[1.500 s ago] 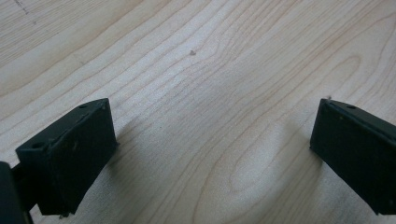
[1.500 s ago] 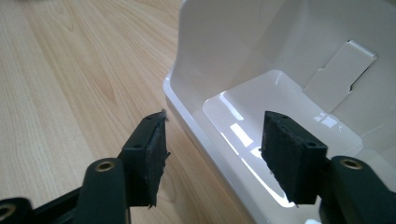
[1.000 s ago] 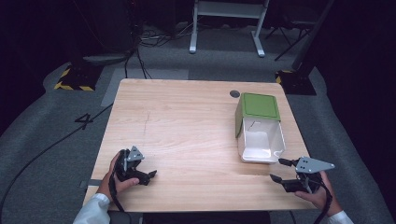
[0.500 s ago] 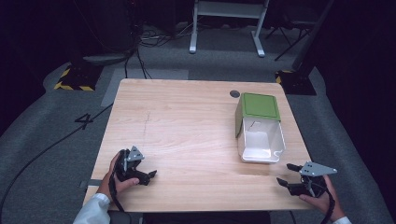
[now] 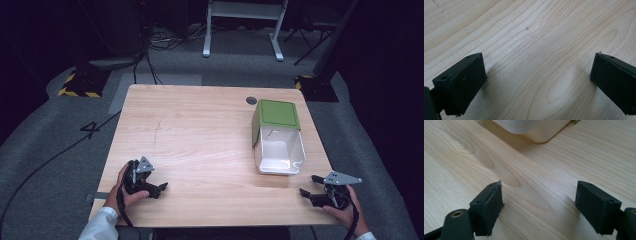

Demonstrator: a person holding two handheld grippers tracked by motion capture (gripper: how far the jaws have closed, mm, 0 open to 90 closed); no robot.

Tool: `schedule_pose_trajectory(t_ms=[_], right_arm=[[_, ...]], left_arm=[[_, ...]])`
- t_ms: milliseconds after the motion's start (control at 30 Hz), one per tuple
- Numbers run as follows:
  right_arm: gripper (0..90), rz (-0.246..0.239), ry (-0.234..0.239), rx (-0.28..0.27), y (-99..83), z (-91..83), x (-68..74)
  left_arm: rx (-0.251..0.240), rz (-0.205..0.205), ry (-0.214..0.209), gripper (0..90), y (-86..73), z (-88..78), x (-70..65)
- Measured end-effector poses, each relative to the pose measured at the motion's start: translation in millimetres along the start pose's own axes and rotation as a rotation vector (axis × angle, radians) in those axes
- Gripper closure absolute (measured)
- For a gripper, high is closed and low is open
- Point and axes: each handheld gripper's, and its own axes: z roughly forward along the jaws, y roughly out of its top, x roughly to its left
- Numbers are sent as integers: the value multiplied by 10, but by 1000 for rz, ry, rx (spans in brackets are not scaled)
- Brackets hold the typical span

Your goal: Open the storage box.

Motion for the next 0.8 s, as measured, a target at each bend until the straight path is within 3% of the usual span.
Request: schedule_pose_trajectory(t_ms=[100,800], right_arm=[[194,19,-1,9,4,11,-19],[193,21,-6,9,8,17,-15]], left_arm=[[0,0,0,4,0,0,0],[-2,1,-1,4,-2,0,0]])
